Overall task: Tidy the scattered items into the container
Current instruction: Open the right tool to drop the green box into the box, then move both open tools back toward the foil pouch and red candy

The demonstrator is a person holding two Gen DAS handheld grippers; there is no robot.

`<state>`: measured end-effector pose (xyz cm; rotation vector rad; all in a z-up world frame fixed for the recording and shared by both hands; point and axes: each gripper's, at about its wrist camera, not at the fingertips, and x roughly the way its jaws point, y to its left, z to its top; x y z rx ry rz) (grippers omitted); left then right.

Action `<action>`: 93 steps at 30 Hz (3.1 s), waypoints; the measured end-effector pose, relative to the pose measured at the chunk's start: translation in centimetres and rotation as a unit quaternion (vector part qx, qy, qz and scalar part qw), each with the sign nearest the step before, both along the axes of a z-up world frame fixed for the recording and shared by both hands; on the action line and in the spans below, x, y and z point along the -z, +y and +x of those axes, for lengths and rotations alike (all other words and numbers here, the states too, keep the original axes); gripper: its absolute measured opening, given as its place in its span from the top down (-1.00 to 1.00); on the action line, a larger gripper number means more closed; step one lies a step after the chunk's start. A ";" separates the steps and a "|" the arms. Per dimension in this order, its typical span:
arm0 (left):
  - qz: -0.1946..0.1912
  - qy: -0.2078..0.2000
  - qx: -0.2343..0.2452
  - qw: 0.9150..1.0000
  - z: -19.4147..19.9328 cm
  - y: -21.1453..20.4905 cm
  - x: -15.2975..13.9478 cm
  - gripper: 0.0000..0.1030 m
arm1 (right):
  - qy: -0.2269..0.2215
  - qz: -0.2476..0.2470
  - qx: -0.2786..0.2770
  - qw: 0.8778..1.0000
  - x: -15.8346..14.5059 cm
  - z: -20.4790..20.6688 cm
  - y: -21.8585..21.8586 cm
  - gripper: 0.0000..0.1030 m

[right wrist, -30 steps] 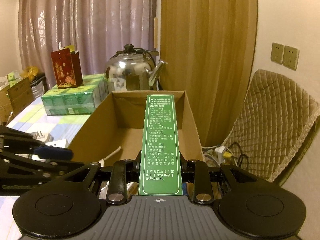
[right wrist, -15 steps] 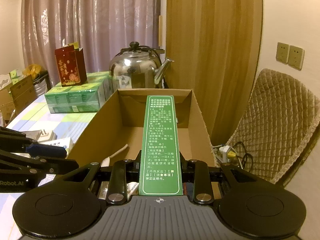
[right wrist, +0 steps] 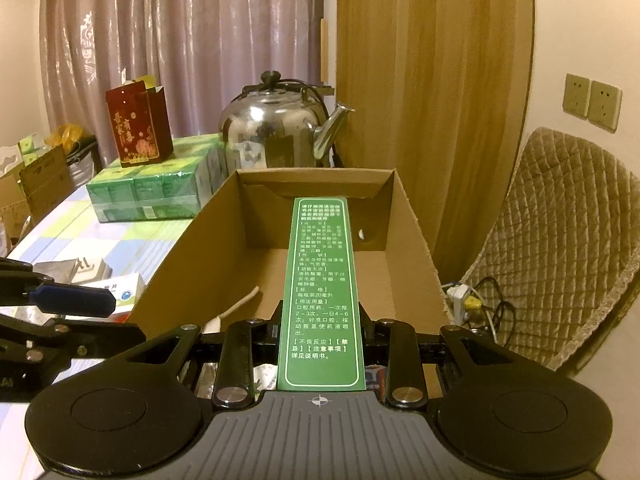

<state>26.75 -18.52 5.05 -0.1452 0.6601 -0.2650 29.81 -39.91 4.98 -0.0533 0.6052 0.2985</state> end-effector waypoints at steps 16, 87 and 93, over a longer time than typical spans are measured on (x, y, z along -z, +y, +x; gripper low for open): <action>-0.001 0.006 -0.021 1.000 -1.7 1.5 0.7 -0.14 | 0.000 0.022 0.026 0.999 0.1 -0.4 -1.4 -0.19; 0.009 0.045 -0.239 0.970 -19.9 21.1 4.9 -0.98 | 0.037 0.000 -0.165 0.986 0.8 -11.1 18.9 -0.97; 0.011 0.055 -0.233 0.971 -18.1 21.8 5.8 -0.98 | 0.048 -0.008 -0.169 0.984 2.2 -9.0 19.8 -0.97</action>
